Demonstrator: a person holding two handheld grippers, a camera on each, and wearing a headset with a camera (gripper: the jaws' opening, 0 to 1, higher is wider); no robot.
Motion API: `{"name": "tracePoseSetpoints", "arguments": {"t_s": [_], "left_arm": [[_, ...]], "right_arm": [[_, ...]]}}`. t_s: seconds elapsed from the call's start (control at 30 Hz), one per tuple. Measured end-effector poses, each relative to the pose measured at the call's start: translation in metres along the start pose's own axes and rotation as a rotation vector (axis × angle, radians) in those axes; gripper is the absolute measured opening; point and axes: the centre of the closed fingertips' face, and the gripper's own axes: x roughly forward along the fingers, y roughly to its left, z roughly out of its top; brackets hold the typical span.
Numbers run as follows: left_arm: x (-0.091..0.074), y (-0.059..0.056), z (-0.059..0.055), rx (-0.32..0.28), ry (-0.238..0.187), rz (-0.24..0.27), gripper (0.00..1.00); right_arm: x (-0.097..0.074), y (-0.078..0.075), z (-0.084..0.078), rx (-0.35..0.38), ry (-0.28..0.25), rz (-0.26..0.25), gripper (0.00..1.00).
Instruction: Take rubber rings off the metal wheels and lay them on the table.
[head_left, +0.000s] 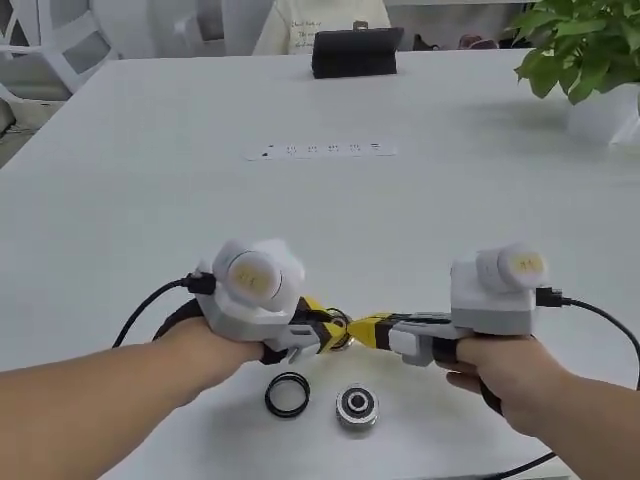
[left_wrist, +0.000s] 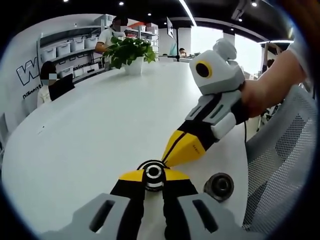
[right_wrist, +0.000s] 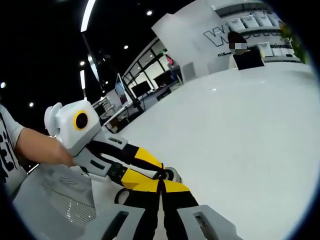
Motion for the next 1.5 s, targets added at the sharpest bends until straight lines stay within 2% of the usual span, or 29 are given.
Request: {"name": "tracePoseSetpoints", "arguments": {"t_s": [0.27, 0.67, 0.73, 0.83, 1.2, 1.5], "left_arm": [[-0.005, -0.003, 0.001, 0.010, -0.001, -0.022, 0.14], [-0.024, -0.005, 0.013, 0.005, -0.053, -0.031, 0.23], [-0.028, -0.010, 0.016, 0.006, -0.068, -0.051, 0.27], [-0.036, -0.014, 0.019, 0.033, -0.081, -0.054, 0.32], [-0.061, -0.018, 0.031, 0.004, -0.137, -0.058, 0.40], [-0.084, -0.024, 0.033, -0.009, -0.168, -0.066, 0.48]], "right_arm": [[0.000, 0.000, 0.003, 0.006, -0.010, 0.004, 0.00], [-0.004, 0.004, 0.008, 0.007, -0.017, 0.013, 0.00], [-0.005, 0.005, 0.009, 0.005, -0.018, 0.015, 0.00], [-0.007, 0.007, 0.011, 0.004, -0.022, 0.018, 0.00], [-0.011, 0.021, 0.022, -0.007, -0.038, 0.045, 0.00], [-0.013, 0.036, 0.027, -0.012, -0.049, 0.081, 0.00]]}}
